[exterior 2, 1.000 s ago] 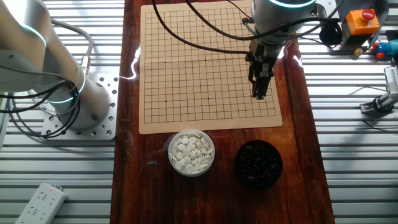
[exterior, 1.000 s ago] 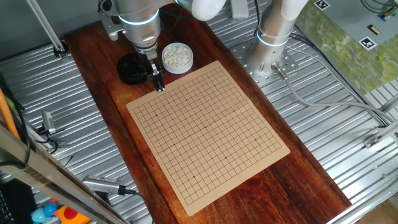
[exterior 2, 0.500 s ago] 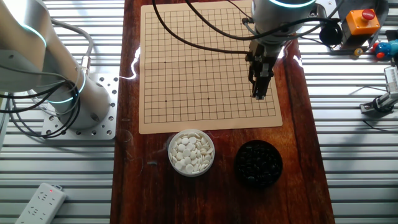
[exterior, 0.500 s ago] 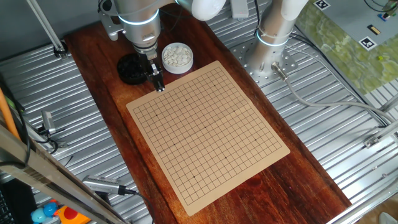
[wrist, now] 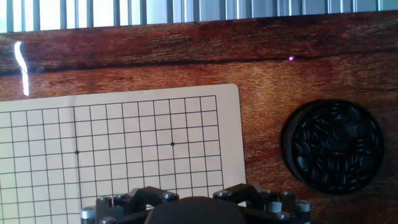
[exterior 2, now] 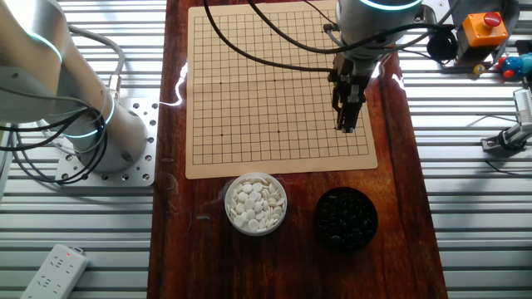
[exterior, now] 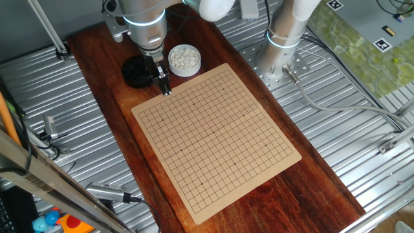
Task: Play the first move as black on the 3-4 point in the upper right corner of the Go board
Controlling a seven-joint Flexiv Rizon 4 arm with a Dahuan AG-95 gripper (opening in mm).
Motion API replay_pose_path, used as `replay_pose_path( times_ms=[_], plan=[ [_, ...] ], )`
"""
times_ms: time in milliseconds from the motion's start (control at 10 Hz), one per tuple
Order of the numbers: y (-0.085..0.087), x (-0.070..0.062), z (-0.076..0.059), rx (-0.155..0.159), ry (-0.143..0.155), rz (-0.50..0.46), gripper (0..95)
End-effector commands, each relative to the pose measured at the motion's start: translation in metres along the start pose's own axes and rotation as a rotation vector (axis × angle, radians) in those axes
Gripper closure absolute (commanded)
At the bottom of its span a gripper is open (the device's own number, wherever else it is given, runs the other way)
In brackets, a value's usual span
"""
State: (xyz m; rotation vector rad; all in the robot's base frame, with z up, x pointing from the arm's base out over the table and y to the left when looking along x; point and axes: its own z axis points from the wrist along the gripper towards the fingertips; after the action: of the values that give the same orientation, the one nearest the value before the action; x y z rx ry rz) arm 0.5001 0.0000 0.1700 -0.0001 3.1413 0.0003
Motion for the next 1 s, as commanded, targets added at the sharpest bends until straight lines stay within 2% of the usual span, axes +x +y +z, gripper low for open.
replay_pose_path(
  times_ms=[100, 200, 1000],
  plan=[
    [0.0000, 0.0001, 0.0000, 0.000, 0.000, 0.000, 95.0],
    [0.0000, 0.0001, 0.0000, -0.010, 0.039, -0.238, 95.0],
    [0.0000, 0.0001, 0.0000, -0.004, 0.041, -0.239, 95.0]
  ],
)
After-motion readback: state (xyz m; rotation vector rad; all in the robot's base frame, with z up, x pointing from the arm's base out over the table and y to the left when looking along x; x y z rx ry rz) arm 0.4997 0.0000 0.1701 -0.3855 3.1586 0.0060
